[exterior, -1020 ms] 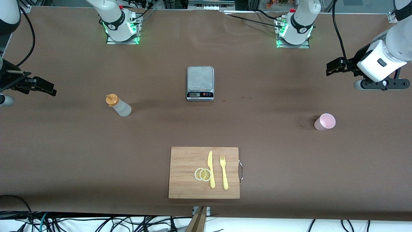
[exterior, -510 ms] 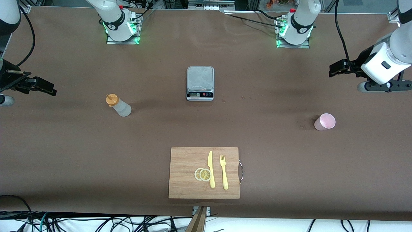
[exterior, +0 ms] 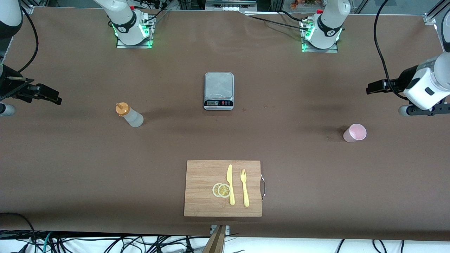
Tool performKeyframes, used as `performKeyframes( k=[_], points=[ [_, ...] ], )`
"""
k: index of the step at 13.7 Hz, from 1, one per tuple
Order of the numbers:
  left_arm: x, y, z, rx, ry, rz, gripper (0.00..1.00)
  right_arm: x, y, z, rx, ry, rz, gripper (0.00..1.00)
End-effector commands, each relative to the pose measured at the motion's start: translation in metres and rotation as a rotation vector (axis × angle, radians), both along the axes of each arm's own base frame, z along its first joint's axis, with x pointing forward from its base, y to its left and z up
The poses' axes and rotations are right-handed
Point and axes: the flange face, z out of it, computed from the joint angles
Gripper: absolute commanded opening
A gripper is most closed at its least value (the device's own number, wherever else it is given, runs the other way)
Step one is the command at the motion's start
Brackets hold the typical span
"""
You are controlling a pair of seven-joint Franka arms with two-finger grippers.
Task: Add sauce to pink cup with both arms
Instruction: 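Reach the left gripper down to the pink cup and grasp it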
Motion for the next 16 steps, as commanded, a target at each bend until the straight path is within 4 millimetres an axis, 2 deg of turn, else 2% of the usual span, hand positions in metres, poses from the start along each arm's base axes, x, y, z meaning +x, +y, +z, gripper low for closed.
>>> performKeyframes(
  k=[1, 3, 5, 7, 10, 12, 16],
  points=[
    [0.024, 0.034, -0.028, -0.016, -0.024, -0.027, 1.00, -0.001, 0.000, 0.001, 0.015, -0.006, 0.011, 1.00],
    [0.038, 0.058, -0.058, -0.032, -0.024, -0.044, 1.00, -0.002, 0.000, 0.002, 0.015, -0.008, 0.011, 1.00],
    [0.050, 0.066, -0.085, -0.032, -0.029, -0.044, 1.00, -0.001, 0.000, 0.001, 0.015, -0.006, 0.011, 1.00],
    [0.055, 0.067, -0.101, -0.034, -0.017, -0.050, 1.00, -0.001, 0.000, 0.001, 0.015, -0.006, 0.011, 1.00],
    [0.072, 0.079, -0.147, -0.002, -0.039, -0.093, 1.00, -0.001, 0.000, 0.001, 0.015, -0.006, 0.011, 1.00],
    [0.072, 0.079, -0.172, 0.000, -0.045, -0.093, 1.00, -0.001, 0.000, 0.001, 0.015, -0.006, 0.011, 1.00],
    [0.055, 0.096, -0.225, 0.013, -0.084, -0.089, 1.00, -0.001, 0.000, 0.001, 0.015, -0.006, 0.011, 1.00]
  ],
)
